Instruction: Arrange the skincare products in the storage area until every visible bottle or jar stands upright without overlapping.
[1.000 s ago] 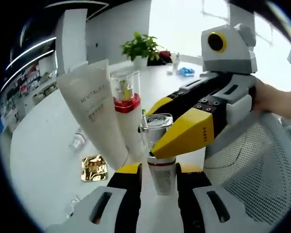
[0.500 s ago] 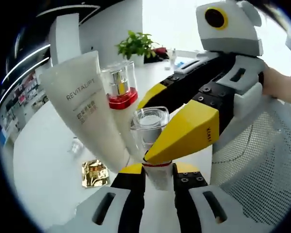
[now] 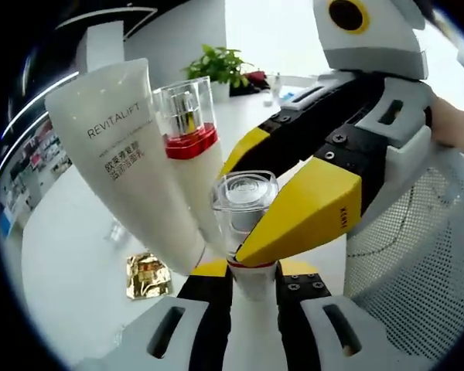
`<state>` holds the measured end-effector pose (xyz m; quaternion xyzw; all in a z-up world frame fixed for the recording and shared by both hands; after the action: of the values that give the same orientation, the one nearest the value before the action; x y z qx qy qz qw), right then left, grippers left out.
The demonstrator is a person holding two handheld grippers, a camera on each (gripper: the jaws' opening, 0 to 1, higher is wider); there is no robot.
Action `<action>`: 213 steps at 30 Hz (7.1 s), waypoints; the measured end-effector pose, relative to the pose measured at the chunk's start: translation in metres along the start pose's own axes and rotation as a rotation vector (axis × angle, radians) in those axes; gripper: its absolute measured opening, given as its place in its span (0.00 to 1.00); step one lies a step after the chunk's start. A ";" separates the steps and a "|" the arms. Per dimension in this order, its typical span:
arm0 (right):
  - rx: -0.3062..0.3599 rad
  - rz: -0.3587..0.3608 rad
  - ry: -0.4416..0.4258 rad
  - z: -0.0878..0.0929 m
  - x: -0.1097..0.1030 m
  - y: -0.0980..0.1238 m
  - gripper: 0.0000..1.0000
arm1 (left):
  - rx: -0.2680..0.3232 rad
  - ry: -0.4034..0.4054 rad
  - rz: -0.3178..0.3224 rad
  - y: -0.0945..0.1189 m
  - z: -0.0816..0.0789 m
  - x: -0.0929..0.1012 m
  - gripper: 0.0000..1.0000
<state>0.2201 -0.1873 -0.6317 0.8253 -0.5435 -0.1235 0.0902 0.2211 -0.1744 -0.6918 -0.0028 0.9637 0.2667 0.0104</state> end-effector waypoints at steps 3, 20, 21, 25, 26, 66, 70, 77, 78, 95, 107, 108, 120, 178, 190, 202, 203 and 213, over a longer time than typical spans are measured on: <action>0.003 0.000 -0.005 0.000 0.001 -0.001 0.21 | 0.009 0.006 -0.003 0.000 0.000 -0.001 0.17; 0.014 0.023 -0.018 -0.001 0.001 0.001 0.24 | -0.001 -0.044 -0.001 -0.001 0.005 -0.001 0.18; 0.016 0.020 -0.019 -0.002 0.000 0.002 0.24 | -0.004 -0.046 0.000 -0.001 0.006 0.000 0.18; 0.018 0.015 -0.014 -0.002 -0.002 0.002 0.25 | -0.012 -0.056 -0.006 0.000 0.007 -0.002 0.19; 0.023 0.010 -0.011 -0.003 -0.003 0.002 0.26 | -0.012 -0.054 -0.007 0.001 0.007 -0.002 0.19; -0.224 -0.038 0.076 0.034 0.002 0.009 0.19 | -0.116 -0.014 -0.020 0.015 0.023 -0.010 0.11; -0.238 -0.052 0.081 0.037 0.002 0.009 0.17 | -0.112 0.000 -0.017 0.013 0.022 -0.008 0.09; -0.264 -0.046 0.091 0.037 0.009 0.004 0.14 | -0.109 0.000 -0.013 0.007 0.018 -0.009 0.09; -0.269 -0.044 0.091 0.037 0.010 0.004 0.14 | -0.108 -0.002 -0.012 0.006 0.018 -0.009 0.09; -0.277 0.027 0.050 0.044 0.026 0.008 0.13 | -0.097 0.012 -0.011 -0.010 0.013 -0.008 0.09; -0.294 0.059 0.075 0.046 0.033 0.009 0.14 | -0.085 0.022 -0.023 -0.017 0.009 -0.010 0.07; -0.294 0.063 0.075 0.046 0.034 0.009 0.13 | -0.083 0.024 -0.025 -0.017 0.008 -0.010 0.07; -0.294 0.081 0.078 0.046 0.037 0.010 0.13 | -0.076 0.041 -0.042 -0.019 0.008 -0.012 0.07; -0.253 0.115 0.118 0.019 0.023 0.031 0.42 | -0.035 0.085 -0.105 0.068 0.004 -0.015 0.31; -0.257 0.118 0.156 0.009 0.018 0.034 0.54 | -0.019 0.089 -0.159 0.091 -0.002 -0.020 0.48; -0.229 0.144 0.203 -0.009 0.018 0.039 0.72 | -0.005 0.096 -0.230 0.114 -0.010 -0.030 0.64; -0.229 0.146 0.207 -0.010 0.019 0.040 0.73 | -0.008 0.096 -0.234 0.116 -0.010 -0.031 0.66; -0.217 0.175 0.224 -0.016 0.022 0.044 0.84 | 0.015 0.110 -0.267 0.129 -0.015 -0.036 0.77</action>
<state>0.1950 -0.2243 -0.6063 0.7690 -0.5832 -0.0804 0.2491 0.2550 -0.0716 -0.6121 -0.1453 0.9559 0.2551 -0.0070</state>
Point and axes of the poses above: the point that each gripper's makers call its tool centre point, and the gripper's own axes: y roughly backward along the fingers, x roughly to its right, z roughly out of its underside, the point moved 2 cm from there along y, roughly backward along the fingers, and after that the axes turned 8 degrees about x, right-handed, at the moved point
